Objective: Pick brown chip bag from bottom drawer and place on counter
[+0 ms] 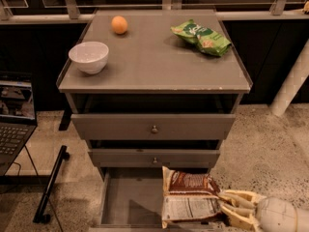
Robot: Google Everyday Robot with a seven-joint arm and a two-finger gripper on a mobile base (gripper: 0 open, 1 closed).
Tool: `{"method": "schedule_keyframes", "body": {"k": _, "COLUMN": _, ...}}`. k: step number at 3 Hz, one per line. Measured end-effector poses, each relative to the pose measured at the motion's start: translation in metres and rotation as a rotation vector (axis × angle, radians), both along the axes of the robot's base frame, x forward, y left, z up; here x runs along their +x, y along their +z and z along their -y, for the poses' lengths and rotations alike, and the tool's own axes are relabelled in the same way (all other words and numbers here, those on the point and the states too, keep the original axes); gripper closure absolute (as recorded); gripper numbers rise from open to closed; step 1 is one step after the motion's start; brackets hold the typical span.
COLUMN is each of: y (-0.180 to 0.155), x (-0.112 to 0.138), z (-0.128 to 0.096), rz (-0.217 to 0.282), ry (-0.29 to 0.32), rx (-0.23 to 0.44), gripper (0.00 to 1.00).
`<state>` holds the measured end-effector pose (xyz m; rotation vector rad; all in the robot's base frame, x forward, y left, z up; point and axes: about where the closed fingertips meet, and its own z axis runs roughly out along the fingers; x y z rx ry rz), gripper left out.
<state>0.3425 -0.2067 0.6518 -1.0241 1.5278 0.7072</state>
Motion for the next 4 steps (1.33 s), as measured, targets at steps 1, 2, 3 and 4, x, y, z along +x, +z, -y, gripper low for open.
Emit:
{"method": "schedule_keyframes", "body": {"k": 1, "y": 0.01, "x": 0.0, "z": 0.0, "rz": 0.013, "ry": 0.003, "rx": -0.026, "gripper": 1.0}}
{"method": "schedule_keyframes", "body": {"k": 2, "y": 0.01, "x": 0.0, "z": 0.0, "rz": 0.013, "ry": 0.003, "rx": -0.026, "gripper": 1.0}}
{"method": "schedule_keyframes", "body": {"k": 3, "y": 0.041, "x": 0.015, "z": -0.002, "rz": 0.092, "ry": 0.02, "rx": -0.043, "gripper": 1.0}}
{"method": "schedule_keyframes", "body": {"k": 4, "y": 0.107, "x": 0.024, "z": -0.012, "rz": 0.225, "ry": 0.045, "rx": -0.087, "gripper": 1.0}}
